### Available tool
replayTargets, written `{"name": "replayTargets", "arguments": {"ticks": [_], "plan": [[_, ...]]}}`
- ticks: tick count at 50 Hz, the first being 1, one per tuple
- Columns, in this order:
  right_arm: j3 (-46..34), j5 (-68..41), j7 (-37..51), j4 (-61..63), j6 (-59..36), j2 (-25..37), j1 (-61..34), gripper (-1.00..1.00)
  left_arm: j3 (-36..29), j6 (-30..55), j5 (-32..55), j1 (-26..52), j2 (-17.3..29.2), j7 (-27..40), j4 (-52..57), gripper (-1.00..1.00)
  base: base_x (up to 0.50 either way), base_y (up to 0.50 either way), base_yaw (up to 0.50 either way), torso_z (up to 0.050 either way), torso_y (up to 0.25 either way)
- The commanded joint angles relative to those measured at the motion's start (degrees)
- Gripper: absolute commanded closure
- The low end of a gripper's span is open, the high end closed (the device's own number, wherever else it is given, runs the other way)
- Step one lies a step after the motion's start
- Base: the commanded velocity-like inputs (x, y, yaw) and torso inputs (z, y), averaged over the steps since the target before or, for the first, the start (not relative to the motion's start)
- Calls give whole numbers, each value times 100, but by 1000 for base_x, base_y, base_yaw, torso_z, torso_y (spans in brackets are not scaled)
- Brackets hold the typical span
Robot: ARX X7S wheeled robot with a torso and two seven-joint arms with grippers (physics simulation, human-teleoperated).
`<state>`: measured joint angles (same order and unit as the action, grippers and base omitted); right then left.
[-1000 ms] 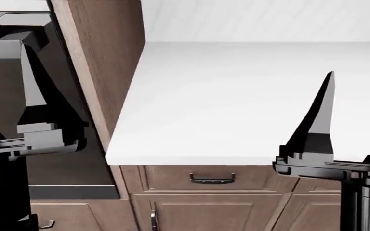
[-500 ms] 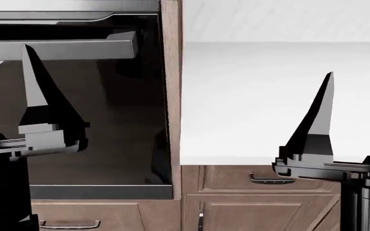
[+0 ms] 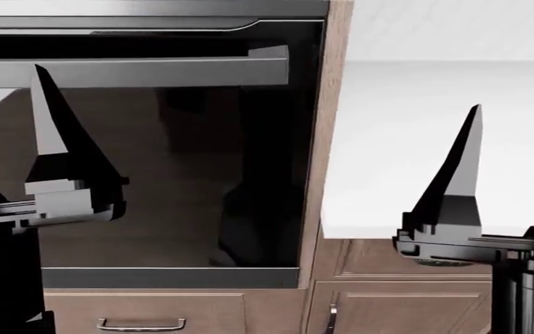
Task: Preheat the oven by turning the temperature knob.
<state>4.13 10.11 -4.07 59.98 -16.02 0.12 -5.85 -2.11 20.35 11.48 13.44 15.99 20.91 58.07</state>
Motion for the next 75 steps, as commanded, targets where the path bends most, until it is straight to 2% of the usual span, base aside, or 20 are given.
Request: {"name": "replayTargets", "arguments": {"ticks": [1,23,58,75], "plan": [[-17,-13,-47,1,71,-2,56,-100,-31,-7,18,-1,70,71,10,-100,-1,500,0,0,0],[-6,5,-42,1,14,-2,17,-100,-92,-45,81,10,182,182,-20,-100,-1,491,0,0,0],[-35,114,2,1,55,-2,5,-100,-165,-21,205,32,379,416,67,-100,0,102,0,0,0],[-55,157,-29,1,90,-3,36,-100,-246,-99,215,30,487,526,30,-100,-1,427,0,0,0]]}}
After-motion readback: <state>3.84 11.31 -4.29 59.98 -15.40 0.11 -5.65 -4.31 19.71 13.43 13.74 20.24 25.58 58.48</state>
